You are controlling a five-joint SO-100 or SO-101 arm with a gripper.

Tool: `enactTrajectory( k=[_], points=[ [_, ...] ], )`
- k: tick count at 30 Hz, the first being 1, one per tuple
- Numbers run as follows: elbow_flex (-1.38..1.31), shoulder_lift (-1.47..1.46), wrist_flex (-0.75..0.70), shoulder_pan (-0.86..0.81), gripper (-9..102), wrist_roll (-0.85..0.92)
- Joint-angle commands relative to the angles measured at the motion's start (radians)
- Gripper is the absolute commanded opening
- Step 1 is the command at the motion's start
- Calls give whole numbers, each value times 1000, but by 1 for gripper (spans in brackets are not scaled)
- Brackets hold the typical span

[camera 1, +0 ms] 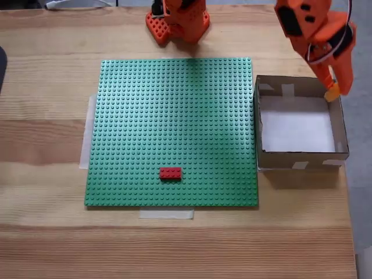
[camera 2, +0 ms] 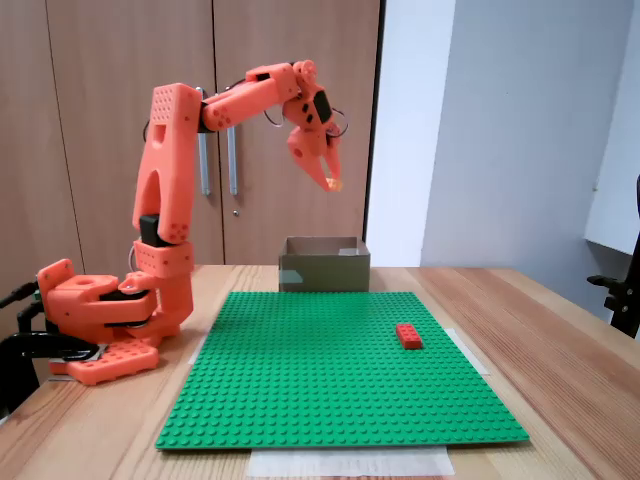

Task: Pick the yellow lego block and put it in the box.

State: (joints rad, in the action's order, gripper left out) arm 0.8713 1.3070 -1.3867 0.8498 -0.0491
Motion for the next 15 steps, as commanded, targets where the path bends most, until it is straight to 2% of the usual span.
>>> enactTrajectory(
  k=[1,6,15],
  points=[
    [-86,-37,-37,5,-1,-5],
    [-172,-137,-117,8,-1,-18],
    [-175,-250,-190,-34,-1,-21]
  ],
)
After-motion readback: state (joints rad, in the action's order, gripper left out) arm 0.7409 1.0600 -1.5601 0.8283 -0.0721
